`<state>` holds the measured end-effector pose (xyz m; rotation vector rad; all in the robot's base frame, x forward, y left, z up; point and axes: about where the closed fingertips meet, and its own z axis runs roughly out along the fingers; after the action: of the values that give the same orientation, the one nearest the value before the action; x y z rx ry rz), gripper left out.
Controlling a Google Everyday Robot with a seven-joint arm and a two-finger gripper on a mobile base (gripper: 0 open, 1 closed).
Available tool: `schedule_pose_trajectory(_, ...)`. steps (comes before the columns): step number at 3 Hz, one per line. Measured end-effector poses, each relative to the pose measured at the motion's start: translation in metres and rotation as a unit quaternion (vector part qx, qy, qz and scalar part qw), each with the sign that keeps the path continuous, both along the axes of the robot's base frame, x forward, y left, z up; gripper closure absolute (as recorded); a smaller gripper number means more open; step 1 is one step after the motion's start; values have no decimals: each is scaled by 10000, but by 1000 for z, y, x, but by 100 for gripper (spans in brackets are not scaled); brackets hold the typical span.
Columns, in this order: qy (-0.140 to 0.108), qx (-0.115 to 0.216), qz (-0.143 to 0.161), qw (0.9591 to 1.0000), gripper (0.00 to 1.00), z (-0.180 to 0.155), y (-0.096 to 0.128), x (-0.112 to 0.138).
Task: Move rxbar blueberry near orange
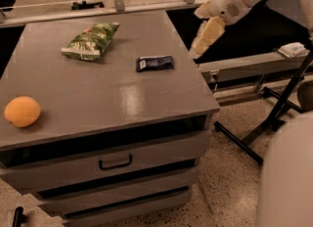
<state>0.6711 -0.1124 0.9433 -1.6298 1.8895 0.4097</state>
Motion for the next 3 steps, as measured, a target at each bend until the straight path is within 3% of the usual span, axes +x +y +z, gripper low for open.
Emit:
schedule_pose_trajectory(1, 223, 420, 186, 9987, 0, -22, 28, 20)
schedule_pose_trajectory(2, 342, 397, 341, 9980, 0, -50, 58, 33)
schedule_pose_trajectory(3, 406, 86, 272, 9988, 18, -81, 70, 44)
